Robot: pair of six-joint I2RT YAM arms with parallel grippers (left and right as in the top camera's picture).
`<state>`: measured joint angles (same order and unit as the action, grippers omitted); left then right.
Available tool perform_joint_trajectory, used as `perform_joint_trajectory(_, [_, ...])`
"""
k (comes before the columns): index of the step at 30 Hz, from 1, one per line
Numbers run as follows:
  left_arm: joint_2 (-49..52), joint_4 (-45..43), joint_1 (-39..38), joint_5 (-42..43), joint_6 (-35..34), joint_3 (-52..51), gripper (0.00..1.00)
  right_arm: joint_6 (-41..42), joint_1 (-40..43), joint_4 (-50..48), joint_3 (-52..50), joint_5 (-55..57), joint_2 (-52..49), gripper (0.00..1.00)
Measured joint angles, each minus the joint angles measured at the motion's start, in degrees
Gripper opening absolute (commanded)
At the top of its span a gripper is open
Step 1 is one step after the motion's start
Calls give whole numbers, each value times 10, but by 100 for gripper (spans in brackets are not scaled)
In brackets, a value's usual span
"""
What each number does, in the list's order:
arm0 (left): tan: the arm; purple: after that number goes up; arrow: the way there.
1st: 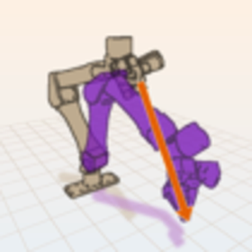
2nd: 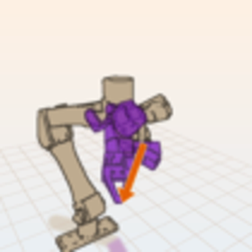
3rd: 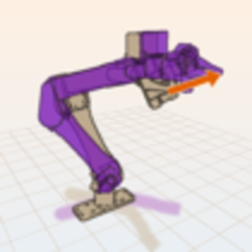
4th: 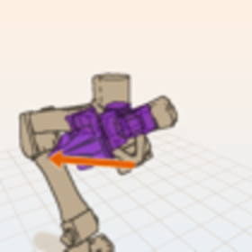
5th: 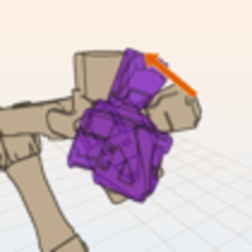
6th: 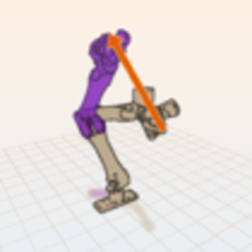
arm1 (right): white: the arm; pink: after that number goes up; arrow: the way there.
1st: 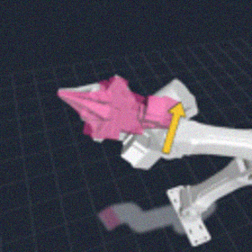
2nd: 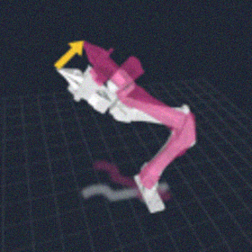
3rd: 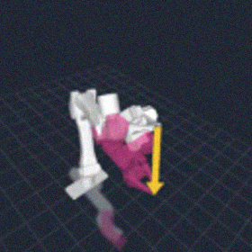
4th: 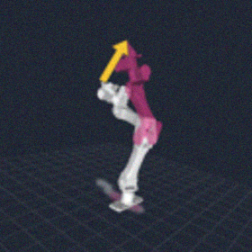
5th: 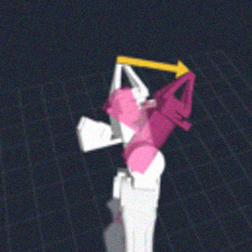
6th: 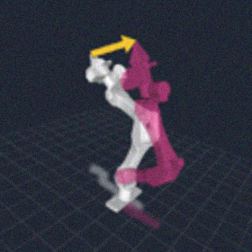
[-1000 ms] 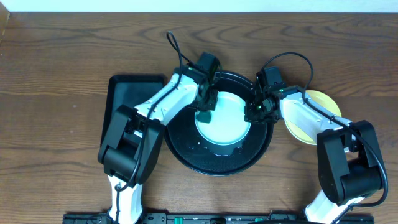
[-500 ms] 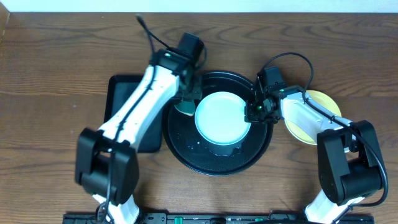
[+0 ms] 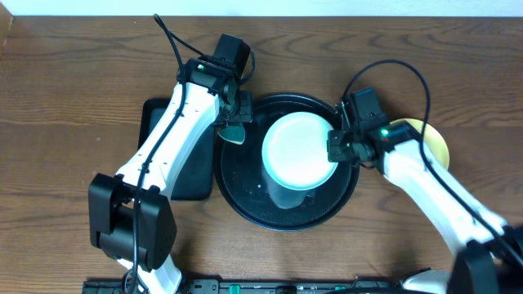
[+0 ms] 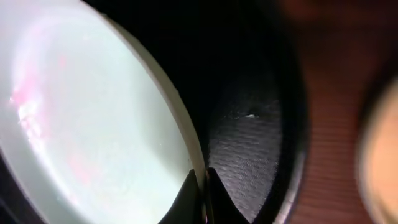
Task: Clean dirty plates on tray and stack at the side
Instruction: 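Lift the white plate with the right gripper and stack it on the yellow plate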
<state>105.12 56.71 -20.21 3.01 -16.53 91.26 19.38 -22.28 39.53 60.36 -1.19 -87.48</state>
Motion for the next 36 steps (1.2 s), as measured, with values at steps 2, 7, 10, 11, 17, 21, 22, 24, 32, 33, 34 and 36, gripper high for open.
perform_joint_trajectory(2, [0, 0, 0, 0, 0, 0, 8, -4, -20, 14, 0, 48, 28, 1])
perform_joint_trajectory(7, [0, 0, 0, 0, 0, 0, 7, -7, -71, 37, 0, 154, 71, 1])
perform_joint_trajectory(10, [0, 0, 0, 0, 0, 0, 8, -8, -107, 42, 0, 223, 90, 1])
perform_joint_trajectory(11, [0, 0, 0, 0, 0, 0, 8, -8, -121, 42, 0, 248, 97, 1])
perform_joint_trajectory(17, [0, 0, 0, 0, 0, 0, 8, -10, -202, 43, 0, 401, 118, 1])
perform_joint_trajectory(21, [0, 0, 0, 0, 0, 0, 8, -12, -252, 43, 0, 508, 119, 1])
perform_joint_trajectory(22, [0, 0, 0, 0, 0, 0, 8, -12, -265, 43, 0, 534, 119, 1])
perform_joint_trajectory(24, [0, 0, 0, 0, 0, 0, 8, -12, -289, 43, 0, 585, 119, 1])
perform_joint_trajectory(32, [0, 0, 0, 0, 0, 0, 8, -17, -352, 43, 0, 749, 119, 1])
perform_joint_trajectory(33, [0, 0, 0, 0, 0, 0, 8, -17, -358, 42, 0, 767, 119, 1])
perform_joint_trajectory(34, [0, 0, 0, 0, 0, 0, 8, -17, -363, 41, 0, 784, 119, 1])
perform_joint_trajectory(36, [0, 0, 0, 0, 0, 0, 8, -18, -372, 39, 0, 811, 119, 1])
